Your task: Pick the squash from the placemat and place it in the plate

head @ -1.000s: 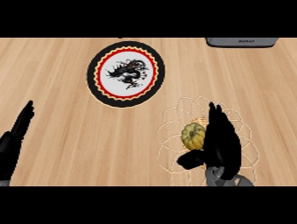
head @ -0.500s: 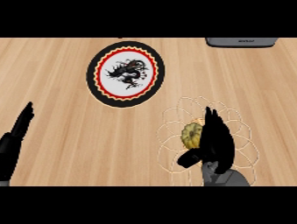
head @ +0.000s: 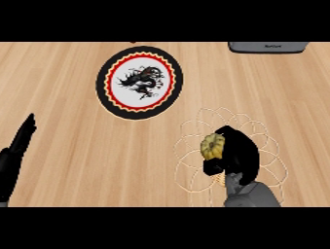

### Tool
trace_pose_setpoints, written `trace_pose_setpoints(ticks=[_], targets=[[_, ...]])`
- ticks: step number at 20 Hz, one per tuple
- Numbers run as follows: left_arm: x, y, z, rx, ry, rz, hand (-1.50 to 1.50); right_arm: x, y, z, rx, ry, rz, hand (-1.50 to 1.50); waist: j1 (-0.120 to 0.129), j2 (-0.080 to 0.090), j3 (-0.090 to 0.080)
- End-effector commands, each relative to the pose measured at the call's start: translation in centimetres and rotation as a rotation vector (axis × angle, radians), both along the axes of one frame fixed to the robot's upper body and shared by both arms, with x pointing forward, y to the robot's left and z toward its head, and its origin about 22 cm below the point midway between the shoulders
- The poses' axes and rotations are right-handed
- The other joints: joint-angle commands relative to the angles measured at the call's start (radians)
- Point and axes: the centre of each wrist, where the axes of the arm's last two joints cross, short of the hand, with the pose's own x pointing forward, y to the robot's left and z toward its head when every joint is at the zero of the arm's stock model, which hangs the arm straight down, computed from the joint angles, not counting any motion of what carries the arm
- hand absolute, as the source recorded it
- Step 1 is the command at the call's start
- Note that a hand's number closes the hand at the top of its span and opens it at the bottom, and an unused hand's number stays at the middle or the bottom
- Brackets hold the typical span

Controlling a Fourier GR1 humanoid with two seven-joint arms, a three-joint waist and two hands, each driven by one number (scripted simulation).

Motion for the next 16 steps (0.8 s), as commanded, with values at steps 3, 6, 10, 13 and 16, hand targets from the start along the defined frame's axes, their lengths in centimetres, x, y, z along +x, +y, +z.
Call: trace_pose_setpoints(ticks=[3, 6, 10, 13, 16], targets=[[0.1, -0.3, 1.6, 0.01, 0.0, 0.022, 0.0, -1.2, -0.7, -1.6, -0.031, 0.01, -0.045, 1.5, -0.003, 0.002, 0.003], [0.1, -0.6, -0.4, 0.009, 0.007, -0.002, 0.0, 5.2, -5.4, 0.1, -0.025, 0.008, 0.076, 1.5, 0.007, 0.008, 0.003], [0.5, -1.1, 0.2, -0.001, -0.01, -0.031, 0.0, 7.9, -12.6, 2.4, -0.08, 0.007, 0.313, 1.5, 0.044, 0.025, 0.007], [1.6, -2.3, -0.6, -0.006, -0.018, -0.027, 0.0, 11.2, -15.6, 3.9, -0.113, -0.018, 0.349, 1.5, 0.038, 0.025, 0.005], [0.3, -1.6, 1.2, -0.001, -0.016, -0.046, 0.0, 12.4, -17.3, 3.2, -0.214, -0.137, 0.324, 1.5, 0.047, 0.015, 0.006]])
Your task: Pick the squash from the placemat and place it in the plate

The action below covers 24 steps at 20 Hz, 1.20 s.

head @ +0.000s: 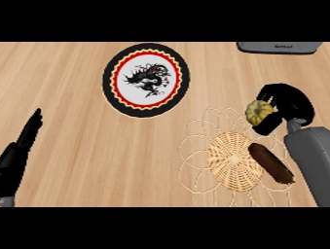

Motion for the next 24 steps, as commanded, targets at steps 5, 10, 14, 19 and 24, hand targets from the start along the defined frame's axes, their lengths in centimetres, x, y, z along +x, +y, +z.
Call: trace_pose_setpoints(ticks=[5, 10, 14, 19, 24], targets=[[-0.2, -0.1, -0.1, -0.012, 0.012, 0.019, 0.0, 4.4, -1.2, 3.5, -0.034, -0.31, 0.04, 1.5, -0.014, -0.009, -0.001], [-1.4, 0.1, -0.8, -0.011, 0.022, 0.03, 0.0, 4.5, -0.7, 7.5, -0.027, -0.56, 0.131, 1.5, -0.027, -0.015, -0.002], [-1.0, 1.1, -0.3, 0.009, 0.008, 0.028, 0.0, 4.5, 3.3, 10.7, 0.12, -0.67, 0.299, 1.5, -0.032, -0.018, -0.002], [-1.3, 0.2, -0.2, 0.008, 0.02, 0.024, 0.0, 3.8, 8.1, 12.8, 0.194, -0.637, 0.422, 1.5, -0.033, -0.017, -0.002], [-1.0, 0.2, -0.1, 0.009, 0.016, 0.031, 0.0, 3.5, 14.5, 13.7, 0.245, -0.616, 0.496, 1.5, -0.027, -0.015, -0.003]])
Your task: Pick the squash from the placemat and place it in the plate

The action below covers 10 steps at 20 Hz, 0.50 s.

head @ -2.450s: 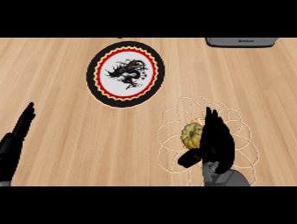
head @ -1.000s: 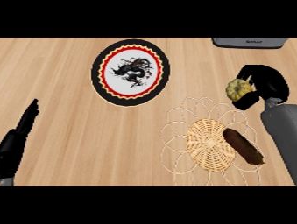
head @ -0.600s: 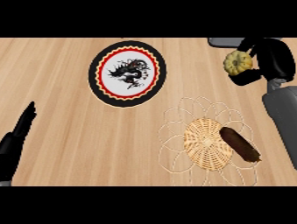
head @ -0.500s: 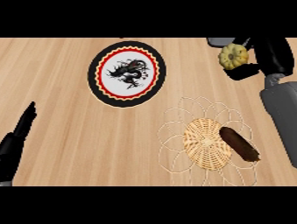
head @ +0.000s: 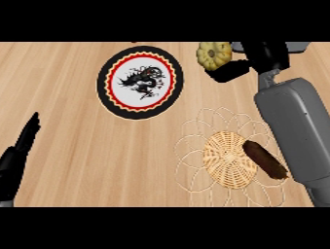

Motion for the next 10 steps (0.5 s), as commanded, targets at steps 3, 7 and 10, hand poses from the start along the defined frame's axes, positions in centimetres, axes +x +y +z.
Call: trace_pose_setpoints(ticks=[3, 7, 10], targets=[[-0.3, 0.5, 0.0, 0.001, -0.012, -0.015, 0.0, 0.1, 6.2, 1.2, 0.048, 0.014, 0.086, 1.5, 0.006, 0.002, 0.0], [0.5, -0.7, 0.4, 0.002, -0.009, 0.0, 0.0, 0.7, 10.6, 2.1, 0.075, 0.07, 0.088, 1.5, 0.009, 0.003, 0.0], [1.1, 0.1, -0.1, 0.013, 0.007, -0.022, 0.0, 1.5, 12.5, -0.3, 0.074, 0.121, 0.072, 1.5, 0.024, 0.008, 0.0]])
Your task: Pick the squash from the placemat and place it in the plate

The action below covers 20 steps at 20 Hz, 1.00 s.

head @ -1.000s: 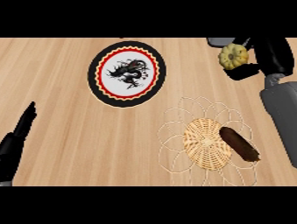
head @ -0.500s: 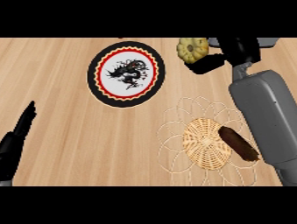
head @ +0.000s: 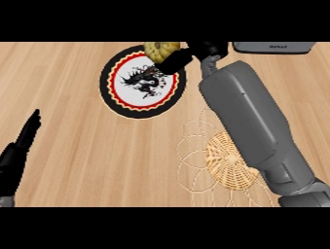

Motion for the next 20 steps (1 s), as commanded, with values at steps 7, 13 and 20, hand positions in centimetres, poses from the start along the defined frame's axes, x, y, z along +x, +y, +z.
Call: trace_pose_setpoints(ticks=[7, 13, 20], targets=[[1.2, -1.5, -1.1, -0.003, -0.008, -0.044, 0.0, 2.1, 4.6, -1.7, -0.077, 0.194, 0.007, 1.5, 0.042, 0.011, -0.001], [1.5, -1.8, -0.2, -0.003, -0.008, -0.076, 0.0, 3.0, 3.4, -4.9, -0.045, 0.263, 0.005, 1.5, 0.071, 0.022, -0.001], [2.2, -2.3, 0.7, 0.0, -0.035, -0.116, 0.0, 3.1, 1.5, -8.5, 0.104, 0.388, -0.168, -1.5, 0.114, 0.03, -0.001]])
